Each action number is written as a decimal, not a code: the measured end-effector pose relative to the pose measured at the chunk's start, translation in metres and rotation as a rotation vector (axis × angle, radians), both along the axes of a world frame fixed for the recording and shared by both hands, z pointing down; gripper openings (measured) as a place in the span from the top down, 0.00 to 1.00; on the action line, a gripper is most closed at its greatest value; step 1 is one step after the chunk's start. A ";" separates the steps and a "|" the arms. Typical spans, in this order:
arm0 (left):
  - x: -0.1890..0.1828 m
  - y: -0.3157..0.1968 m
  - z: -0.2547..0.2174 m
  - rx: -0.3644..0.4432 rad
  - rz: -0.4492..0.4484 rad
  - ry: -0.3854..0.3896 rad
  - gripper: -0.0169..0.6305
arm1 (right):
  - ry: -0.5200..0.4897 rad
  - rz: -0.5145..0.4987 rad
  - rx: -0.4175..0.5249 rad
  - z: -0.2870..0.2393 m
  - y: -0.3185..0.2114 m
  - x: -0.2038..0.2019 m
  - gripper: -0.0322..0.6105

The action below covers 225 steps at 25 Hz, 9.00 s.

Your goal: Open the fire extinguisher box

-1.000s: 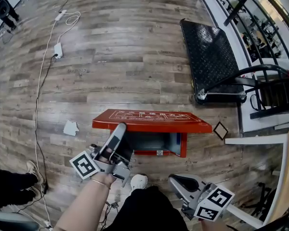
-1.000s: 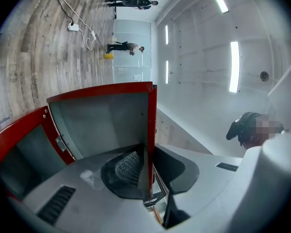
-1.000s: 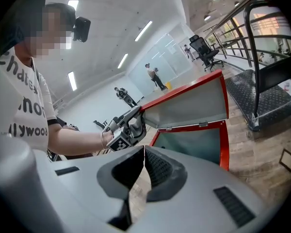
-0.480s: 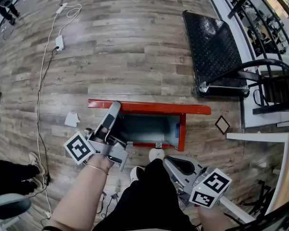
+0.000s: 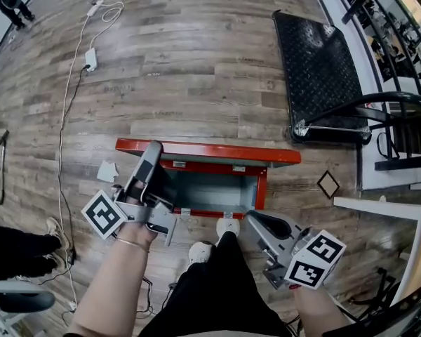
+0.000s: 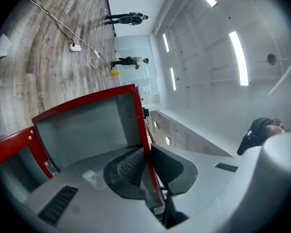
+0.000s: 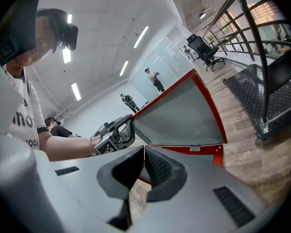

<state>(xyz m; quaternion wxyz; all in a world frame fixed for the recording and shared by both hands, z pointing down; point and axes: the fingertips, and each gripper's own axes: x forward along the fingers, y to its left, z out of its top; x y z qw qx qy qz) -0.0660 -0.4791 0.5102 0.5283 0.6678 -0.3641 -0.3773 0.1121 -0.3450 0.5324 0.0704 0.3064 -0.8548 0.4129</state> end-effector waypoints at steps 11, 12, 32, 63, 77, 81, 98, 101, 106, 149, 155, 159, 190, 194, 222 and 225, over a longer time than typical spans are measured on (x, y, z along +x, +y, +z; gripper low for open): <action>0.005 -0.034 0.004 -0.049 -0.031 -0.022 0.92 | 0.012 -0.053 0.003 0.004 -0.032 0.007 0.93; 0.005 -0.037 0.005 -0.051 -0.036 -0.019 0.92 | 0.010 -0.056 0.003 0.004 -0.036 0.008 0.93; 0.005 -0.106 0.044 -0.134 -0.132 0.031 0.91 | -0.011 -0.007 -0.065 0.030 -0.094 0.040 0.93; 0.012 -0.145 0.086 -0.125 -0.101 0.110 0.90 | 0.051 0.020 -0.129 0.071 -0.064 0.006 0.93; 0.001 -0.135 0.074 -0.051 -0.154 0.156 0.90 | 0.039 0.043 -0.121 0.063 -0.043 0.005 0.93; -0.007 -0.130 0.074 -0.068 -0.181 0.121 0.90 | 0.039 0.053 -0.110 0.057 -0.038 0.005 0.93; 0.001 -0.118 0.029 -0.044 -0.137 0.062 0.90 | 0.058 0.053 -0.055 0.018 -0.025 0.006 0.93; 0.005 -0.120 0.016 -0.037 -0.126 0.070 0.90 | 0.069 0.062 -0.028 0.002 -0.029 0.012 0.93; 0.002 -0.114 -0.008 -0.025 -0.127 0.055 0.90 | 0.079 0.068 0.014 -0.027 -0.033 0.015 0.93; 0.056 0.051 -0.267 0.549 0.305 -0.880 0.97 | 0.133 -0.122 0.422 -0.233 -0.065 -0.029 0.93; 0.067 0.098 -0.272 0.666 0.395 -1.008 0.97 | 0.187 -0.189 0.513 -0.252 -0.029 -0.047 0.93; 0.058 0.126 -0.281 0.694 0.438 -0.953 0.97 | 0.168 -0.209 0.568 -0.275 0.002 -0.069 0.93; 0.036 0.224 -0.241 0.640 0.587 -0.986 0.97 | 0.269 -0.020 0.449 -0.261 0.094 -0.093 0.93; 0.044 0.226 -0.237 0.619 0.581 -0.999 0.97 | 0.251 0.007 0.421 -0.258 0.088 -0.071 0.93; 0.047 0.214 -0.223 0.551 0.565 -1.023 0.96 | 0.279 -0.059 0.403 -0.245 0.079 -0.060 0.94; 0.046 0.213 -0.222 0.550 0.564 -1.022 0.97 | 0.279 -0.056 0.400 -0.243 0.078 -0.060 0.94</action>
